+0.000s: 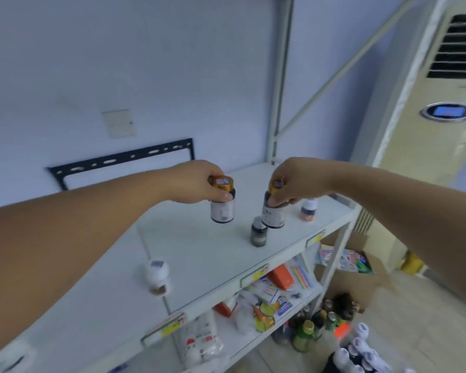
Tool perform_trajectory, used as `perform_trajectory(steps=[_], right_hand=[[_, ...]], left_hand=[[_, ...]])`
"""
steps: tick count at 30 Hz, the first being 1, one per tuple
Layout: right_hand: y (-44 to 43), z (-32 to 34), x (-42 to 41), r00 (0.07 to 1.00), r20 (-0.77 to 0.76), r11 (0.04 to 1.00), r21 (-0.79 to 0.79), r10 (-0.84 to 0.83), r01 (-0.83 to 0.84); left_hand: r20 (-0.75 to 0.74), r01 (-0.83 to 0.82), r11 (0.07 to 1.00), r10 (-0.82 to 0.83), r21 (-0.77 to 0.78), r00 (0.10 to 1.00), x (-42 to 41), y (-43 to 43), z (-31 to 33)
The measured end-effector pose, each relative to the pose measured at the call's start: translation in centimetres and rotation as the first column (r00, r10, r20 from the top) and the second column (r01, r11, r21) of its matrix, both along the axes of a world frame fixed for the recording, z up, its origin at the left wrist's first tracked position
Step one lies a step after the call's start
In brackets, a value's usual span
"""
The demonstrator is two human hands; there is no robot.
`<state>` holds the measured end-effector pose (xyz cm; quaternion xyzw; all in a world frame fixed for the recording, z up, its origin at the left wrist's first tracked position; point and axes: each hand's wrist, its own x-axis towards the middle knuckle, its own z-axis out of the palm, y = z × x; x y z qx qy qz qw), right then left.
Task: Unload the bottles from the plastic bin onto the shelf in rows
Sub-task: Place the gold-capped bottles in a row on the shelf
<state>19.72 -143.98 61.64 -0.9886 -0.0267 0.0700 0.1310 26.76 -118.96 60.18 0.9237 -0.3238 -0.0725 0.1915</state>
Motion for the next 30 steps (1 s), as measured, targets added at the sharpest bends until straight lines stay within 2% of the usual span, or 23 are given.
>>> perform_trajectory(steps=[11,22,30], right_hand=[[23.4,2.2,2.1,0.935,0.032,0.936,-0.031,0.353,-0.352],[49.6,-0.6,8.9,0.891,0.049,0.889,0.052,0.452,-0.454],[63.2,-4.5,14.7,0.827,0.023,0.827,0.009,0.562,-0.562]], left_hand=[[0.050,-0.305,0.952,0.304,0.014,0.951,-4.2,24.0,2.4],[0.065,-0.510,0.860,0.509,0.009,0.859,-3.4,50.1,0.8],[-0.035,-0.668,0.742,0.667,-0.055,0.744,-1.0,60.6,-5.0]])
